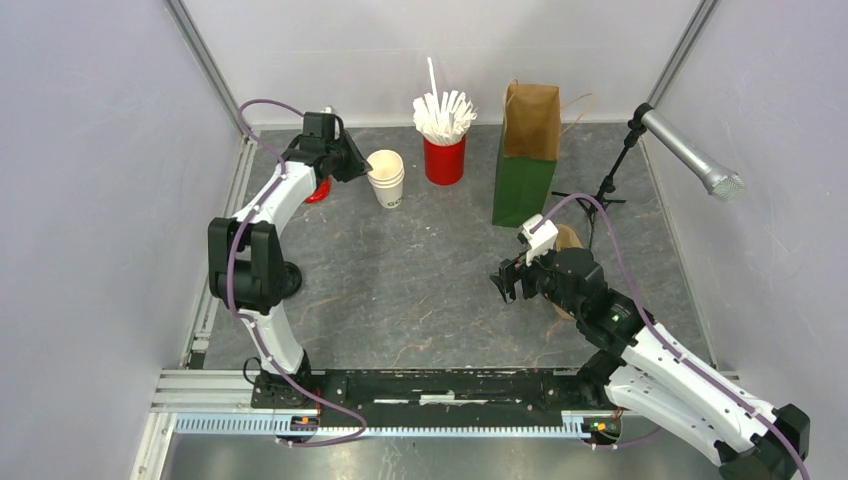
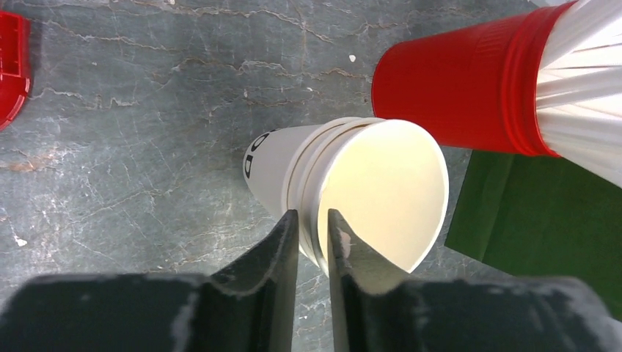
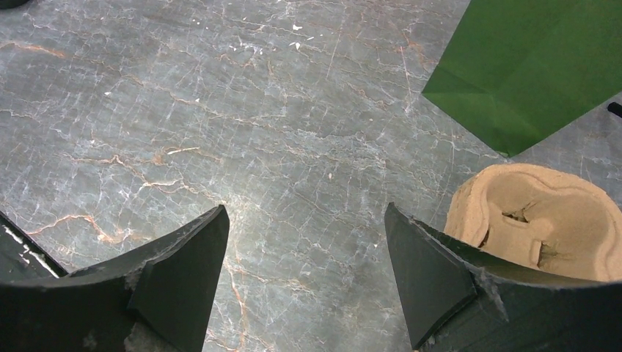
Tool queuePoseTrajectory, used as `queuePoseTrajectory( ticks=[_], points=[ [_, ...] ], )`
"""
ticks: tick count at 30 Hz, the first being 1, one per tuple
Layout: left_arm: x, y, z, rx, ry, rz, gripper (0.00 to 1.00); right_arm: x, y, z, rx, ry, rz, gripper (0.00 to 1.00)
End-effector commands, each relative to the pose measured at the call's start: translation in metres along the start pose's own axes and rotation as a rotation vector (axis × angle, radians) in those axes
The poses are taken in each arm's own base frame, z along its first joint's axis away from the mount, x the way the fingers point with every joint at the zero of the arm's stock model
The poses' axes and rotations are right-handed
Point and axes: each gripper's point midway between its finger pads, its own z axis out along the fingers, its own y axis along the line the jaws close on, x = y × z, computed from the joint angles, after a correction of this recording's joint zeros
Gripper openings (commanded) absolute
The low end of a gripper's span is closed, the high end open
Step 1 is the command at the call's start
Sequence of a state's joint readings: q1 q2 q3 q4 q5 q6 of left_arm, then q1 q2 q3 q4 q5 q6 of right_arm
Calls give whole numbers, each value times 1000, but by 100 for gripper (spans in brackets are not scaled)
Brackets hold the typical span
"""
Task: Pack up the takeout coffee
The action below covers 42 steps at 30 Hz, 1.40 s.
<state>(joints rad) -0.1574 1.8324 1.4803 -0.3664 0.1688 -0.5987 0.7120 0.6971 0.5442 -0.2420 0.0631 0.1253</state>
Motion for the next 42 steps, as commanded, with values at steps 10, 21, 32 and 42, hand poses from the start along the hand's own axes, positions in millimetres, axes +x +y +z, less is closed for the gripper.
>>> queuePoseTrajectory(
  ticks=[10, 21, 32, 42],
  points=[
    [-25, -42, -33, 103, 25, 63, 3, -9, 5, 6, -21, -52, 19, 85],
    [11, -30, -51, 69, 165, 98, 2, -20, 19, 25, -75, -90, 125, 86],
    [33, -3, -82, -15, 174, 120, 2, -96, 74, 110, -205, -262, 437, 92],
    [46, 11, -86, 21, 120, 39, 2, -105, 91, 176, -189, -313, 733, 84]
  ],
)
